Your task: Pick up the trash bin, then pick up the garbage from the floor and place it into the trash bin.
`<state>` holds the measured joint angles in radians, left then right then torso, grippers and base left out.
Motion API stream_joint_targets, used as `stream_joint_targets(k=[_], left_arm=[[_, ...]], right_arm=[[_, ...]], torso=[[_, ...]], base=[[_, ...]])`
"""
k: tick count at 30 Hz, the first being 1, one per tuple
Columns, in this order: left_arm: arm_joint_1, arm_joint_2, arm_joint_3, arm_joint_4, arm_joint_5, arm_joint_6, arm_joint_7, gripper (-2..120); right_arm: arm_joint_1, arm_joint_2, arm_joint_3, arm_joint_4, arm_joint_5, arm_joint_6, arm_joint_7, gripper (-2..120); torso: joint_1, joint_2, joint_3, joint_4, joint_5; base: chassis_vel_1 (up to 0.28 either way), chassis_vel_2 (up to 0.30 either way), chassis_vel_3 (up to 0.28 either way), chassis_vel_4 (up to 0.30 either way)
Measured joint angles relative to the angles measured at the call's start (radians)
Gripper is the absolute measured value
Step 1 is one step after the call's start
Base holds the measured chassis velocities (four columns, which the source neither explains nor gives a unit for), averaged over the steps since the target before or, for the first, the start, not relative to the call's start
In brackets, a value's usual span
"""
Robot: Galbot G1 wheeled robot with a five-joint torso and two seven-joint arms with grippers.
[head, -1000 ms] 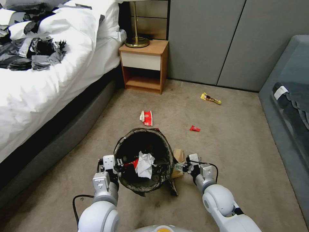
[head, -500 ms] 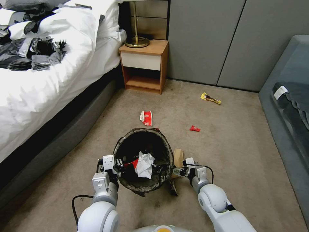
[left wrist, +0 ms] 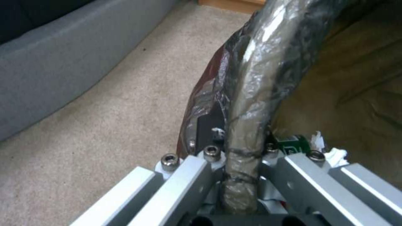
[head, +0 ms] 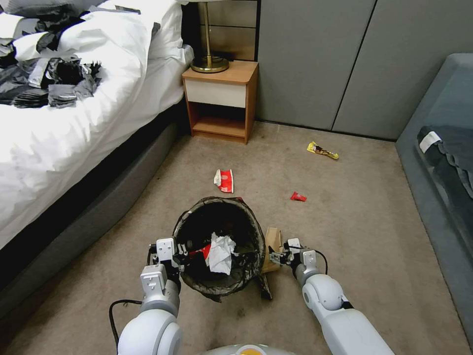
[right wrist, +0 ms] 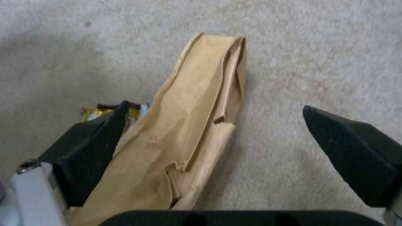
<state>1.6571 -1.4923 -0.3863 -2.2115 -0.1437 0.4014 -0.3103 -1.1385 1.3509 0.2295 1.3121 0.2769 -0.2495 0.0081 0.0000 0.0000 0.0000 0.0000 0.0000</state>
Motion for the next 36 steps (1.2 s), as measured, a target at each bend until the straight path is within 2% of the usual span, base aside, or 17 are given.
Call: stream_joint_targets(k=[3,6,8,10,11,13,17,20,21,24,26,28,29,30,36], left_arm=[[0.002,-0.001,0.0,0.0,0.001,-0.001,0.0,0],[0.006,0.0,0.0,-0.001,0.002,-0.002,-0.001,0],[0.007,0.0,-0.001,-0.002,0.002,-0.002,-0.001,0],[0.007,0.001,-0.002,-0.005,0.002,-0.002,-0.001,0],[0.007,0.001,-0.002,-0.005,0.002,-0.002,-0.001,0],[0.008,0.0,-0.002,-0.007,0.002,-0.003,-0.002,0],[0.009,0.0,-0.002,-0.007,0.002,-0.003,-0.002,0],[0.009,0.0,-0.001,-0.008,0.002,-0.003,-0.002,0],[0.009,0.0,-0.001,-0.008,0.002,-0.003,-0.002,0],[0.008,0.0,-0.001,-0.009,0.001,-0.003,-0.003,0],[0.008,0.0,0.0,-0.009,0.001,-0.003,-0.003,0],[0.008,0.001,0.001,-0.009,0.001,-0.003,-0.003,0],[0.008,0.001,0.001,-0.009,0.001,-0.003,-0.003,0],[0.008,0.001,0.002,-0.009,0.001,-0.003,-0.003,0],[0.006,0.0,0.005,-0.009,0.002,-0.003,-0.003,0]], right_arm=[[0.007,0.008,0.002,-0.025,-0.005,0.008,-0.005,97],[0.014,0.021,0.003,-0.063,-0.023,0.023,-0.014,84],[0.014,0.023,0.003,-0.07,-0.027,0.027,-0.017,80],[0.014,0.027,0.003,-0.078,-0.033,0.03,-0.019,70],[0.014,0.027,0.003,-0.078,-0.033,0.03,-0.019,70],[0.014,0.03,0.003,-0.087,-0.038,0.034,-0.02,58],[0.013,0.03,0.003,-0.094,-0.041,0.037,-0.021,52],[0.011,0.032,0.008,-0.108,-0.05,0.05,-0.024,32],[0.011,0.032,0.008,-0.108,-0.05,0.05,-0.024,32],[0.008,0.032,0.012,-0.109,-0.052,0.054,-0.024,20],[0.008,0.032,0.013,-0.109,-0.053,0.055,-0.024,17],[0.007,0.031,0.015,-0.109,-0.053,0.057,-0.024,6],[0.007,0.031,0.015,-0.109,-0.053,0.057,-0.024,6],[0.006,0.029,0.016,-0.108,-0.054,0.059,-0.024,0],[0.005,0.026,0.021,-0.096,-0.054,0.076,-0.015,0]], torso=[[0.0,0.0,0.0,0.0,0.0001],[0.0,0.0,0.0,0.0001,0.0],[0.0,0.0,0.0,0.0,0.0],[0.0,0.0,0.0,0.0,0.0001],[0.0,0.0,0.0,0.0,0.0001],[0.0,0.0,0.0,0.0,0.0001],[0.0,0.0,0.0,0.0001,0.0],[0.0,0.0,0.0,0.0,0.0],[0.0,0.0,0.0,0.0,0.0],[0.0,0.0,0.0,0.0,0.0],[0.0,0.0,0.0,0.0,0.0],[0.0,0.0,0.0,0.0,0.0],[0.0,0.0,0.0,0.0,0.0],[0.0,0.0,0.0,0.0,0.0001],[0.0,0.0,0.0,0.0,0.0001]], base=[[0.0,0.0,0.0,0.0],[0.0,0.0,0.0,0.0],[0.0,0.0,0.0,0.0],[0.0,0.0,0.0,0.0],[0.0,0.0,0.0,0.0],[0.0,0.0,0.0,0.0],[0.0,0.0,0.0,0.0],[0.0,0.0,0.0,0.0],[0.0,0.0,0.0,0.0],[0.0,0.0,0.0,0.0],[0.0,0.0,0.0,0.0],[0.0,0.0,0.0,0.0],[0.0,0.0,0.0,0.0],[0.0,0.0,0.0,0.0],[0.0,0.0,0.0,0.0]])
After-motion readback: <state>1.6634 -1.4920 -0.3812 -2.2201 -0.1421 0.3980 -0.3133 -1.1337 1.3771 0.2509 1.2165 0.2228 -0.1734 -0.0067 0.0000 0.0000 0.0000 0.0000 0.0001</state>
